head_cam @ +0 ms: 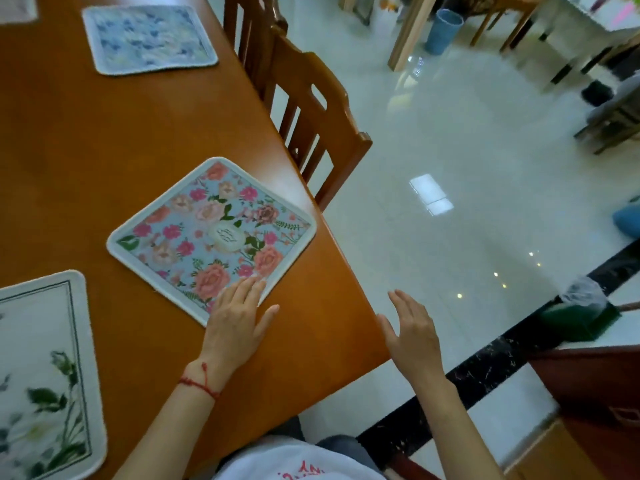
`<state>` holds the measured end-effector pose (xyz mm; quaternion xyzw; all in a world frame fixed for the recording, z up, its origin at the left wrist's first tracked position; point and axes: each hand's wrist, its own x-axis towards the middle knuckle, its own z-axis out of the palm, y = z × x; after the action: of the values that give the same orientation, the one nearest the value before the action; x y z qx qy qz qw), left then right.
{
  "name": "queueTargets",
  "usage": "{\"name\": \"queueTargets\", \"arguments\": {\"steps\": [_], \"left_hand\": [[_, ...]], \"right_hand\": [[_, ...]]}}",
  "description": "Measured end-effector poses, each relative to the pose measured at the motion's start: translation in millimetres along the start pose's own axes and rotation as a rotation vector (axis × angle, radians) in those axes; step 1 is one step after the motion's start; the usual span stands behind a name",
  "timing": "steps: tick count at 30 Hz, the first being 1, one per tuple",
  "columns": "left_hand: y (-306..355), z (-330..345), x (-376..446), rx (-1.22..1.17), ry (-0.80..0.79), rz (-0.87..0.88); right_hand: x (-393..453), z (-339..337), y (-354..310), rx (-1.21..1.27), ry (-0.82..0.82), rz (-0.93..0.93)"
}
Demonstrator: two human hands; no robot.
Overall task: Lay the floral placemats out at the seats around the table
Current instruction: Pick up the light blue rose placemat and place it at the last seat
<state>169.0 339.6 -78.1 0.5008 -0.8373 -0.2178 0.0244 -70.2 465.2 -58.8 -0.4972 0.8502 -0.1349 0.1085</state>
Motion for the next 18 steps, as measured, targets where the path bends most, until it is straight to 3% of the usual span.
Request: {"name": "queueTargets", "arguments": {"steps": [13, 18], "left_hand": [[-39, -18, 15, -0.052, 0.101, -0.304], [-42, -11, 18, -0.097, 0.154, -0.487]], "right_hand": [[107, 15, -52, 0.005, -0.079, -0.276], [152, 25, -69, 0.041, -0.209, -0.409]]}}
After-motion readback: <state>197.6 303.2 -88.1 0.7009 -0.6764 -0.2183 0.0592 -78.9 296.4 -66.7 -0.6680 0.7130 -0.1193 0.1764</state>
